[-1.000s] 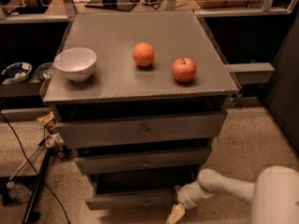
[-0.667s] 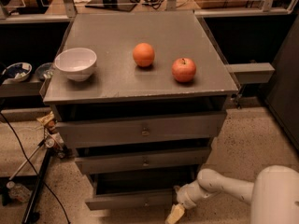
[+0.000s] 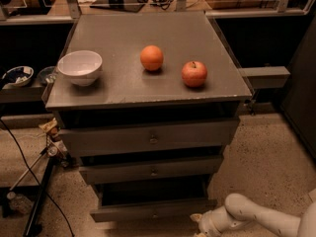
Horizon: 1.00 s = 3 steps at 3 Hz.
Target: Open bottom drawer
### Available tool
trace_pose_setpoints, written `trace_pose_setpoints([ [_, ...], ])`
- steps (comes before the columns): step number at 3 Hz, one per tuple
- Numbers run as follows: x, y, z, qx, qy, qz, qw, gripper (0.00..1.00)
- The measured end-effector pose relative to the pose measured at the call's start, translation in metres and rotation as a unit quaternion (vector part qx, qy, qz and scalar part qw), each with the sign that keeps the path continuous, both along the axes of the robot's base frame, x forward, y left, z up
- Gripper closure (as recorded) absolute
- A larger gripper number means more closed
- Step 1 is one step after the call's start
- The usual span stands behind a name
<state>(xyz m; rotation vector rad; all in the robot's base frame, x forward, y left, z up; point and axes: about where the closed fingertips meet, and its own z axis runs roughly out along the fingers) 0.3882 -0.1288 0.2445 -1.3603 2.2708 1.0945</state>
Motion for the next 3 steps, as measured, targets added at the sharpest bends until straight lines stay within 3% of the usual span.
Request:
trace_pose_setpoints([
  [1,0.000,0.000,0.000,0.000,0.000,0.000,1.0000,0.00],
  [3,0.053,0.010,0.002,-0.060,-0.045,-0.021,0.9970,0.00],
])
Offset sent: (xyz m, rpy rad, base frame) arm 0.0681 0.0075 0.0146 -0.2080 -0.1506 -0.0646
